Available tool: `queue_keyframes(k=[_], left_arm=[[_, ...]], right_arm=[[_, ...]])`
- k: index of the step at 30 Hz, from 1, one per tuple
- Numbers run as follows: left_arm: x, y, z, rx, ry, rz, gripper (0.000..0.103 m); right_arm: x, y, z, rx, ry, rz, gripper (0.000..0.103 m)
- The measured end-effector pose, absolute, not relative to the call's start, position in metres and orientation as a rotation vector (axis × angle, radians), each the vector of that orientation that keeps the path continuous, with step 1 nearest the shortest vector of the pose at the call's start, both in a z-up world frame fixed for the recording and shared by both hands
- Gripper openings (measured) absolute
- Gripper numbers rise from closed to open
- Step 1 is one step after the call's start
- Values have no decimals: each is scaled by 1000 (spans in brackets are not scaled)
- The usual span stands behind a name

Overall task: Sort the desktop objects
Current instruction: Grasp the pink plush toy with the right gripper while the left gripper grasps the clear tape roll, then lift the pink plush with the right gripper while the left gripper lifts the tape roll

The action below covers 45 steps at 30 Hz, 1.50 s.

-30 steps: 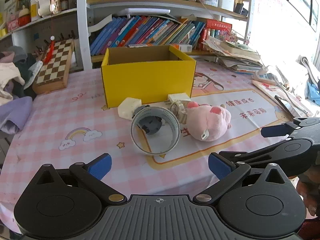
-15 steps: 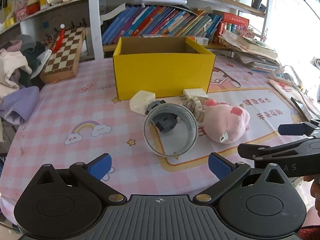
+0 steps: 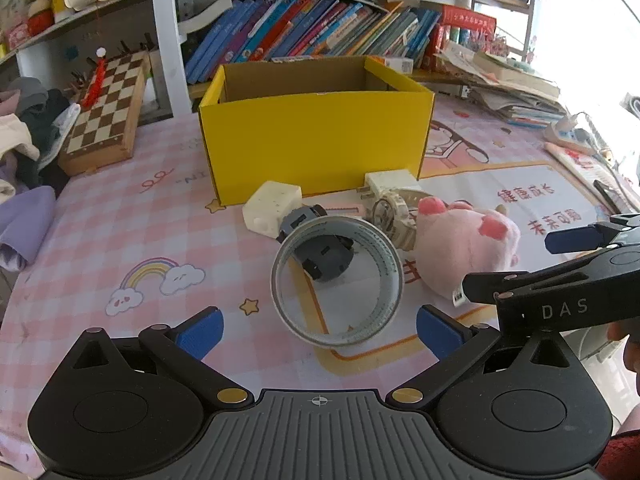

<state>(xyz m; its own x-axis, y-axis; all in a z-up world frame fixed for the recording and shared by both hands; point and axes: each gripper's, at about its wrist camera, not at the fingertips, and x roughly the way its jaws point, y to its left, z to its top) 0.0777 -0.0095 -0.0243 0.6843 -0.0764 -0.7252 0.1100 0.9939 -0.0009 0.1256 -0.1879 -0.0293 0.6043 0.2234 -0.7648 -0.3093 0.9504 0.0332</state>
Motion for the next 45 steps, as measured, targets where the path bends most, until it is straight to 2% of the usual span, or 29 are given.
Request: queue_keyframes(k=[14, 17, 19, 21, 22, 24, 28, 35, 38, 39, 40, 45], left_arm=[[103, -18, -38, 98, 842, -148, 103], [104, -23, -40, 119, 838, -181, 96], [104, -24, -39, 121, 836, -203, 85], [103, -24, -38, 126, 829, -202, 81], [102, -23, -37, 126, 820, -194, 57], [101, -19, -34, 114, 810, -187, 29], [98, -12, -33, 92, 816, -184, 25], [91, -7, -29, 86, 796, -179, 26], [89, -8, -26, 91, 776, -180, 40], [88, -9, -25, 101, 768, -179, 59], [87, -9, -25, 111, 760, -178, 72], [88, -10, -26, 143, 755, -163, 74]], right_arm=[[160, -183, -41, -67, 944, 355, 103], [160, -182, -41, -77, 943, 359, 103], [160, -182, -40, -80, 936, 358, 98], [158, -184, -38, -77, 927, 358, 93], [156, -184, -37, -77, 919, 356, 90], [153, -185, -33, -79, 903, 352, 87], [148, -185, -27, -76, 871, 346, 85], [143, -182, -27, -81, 880, 344, 85], [144, -182, -29, -79, 896, 334, 88], [145, -182, -30, -75, 903, 329, 90], [146, -183, -31, -71, 910, 320, 91], [150, -183, -35, -54, 929, 307, 101]])
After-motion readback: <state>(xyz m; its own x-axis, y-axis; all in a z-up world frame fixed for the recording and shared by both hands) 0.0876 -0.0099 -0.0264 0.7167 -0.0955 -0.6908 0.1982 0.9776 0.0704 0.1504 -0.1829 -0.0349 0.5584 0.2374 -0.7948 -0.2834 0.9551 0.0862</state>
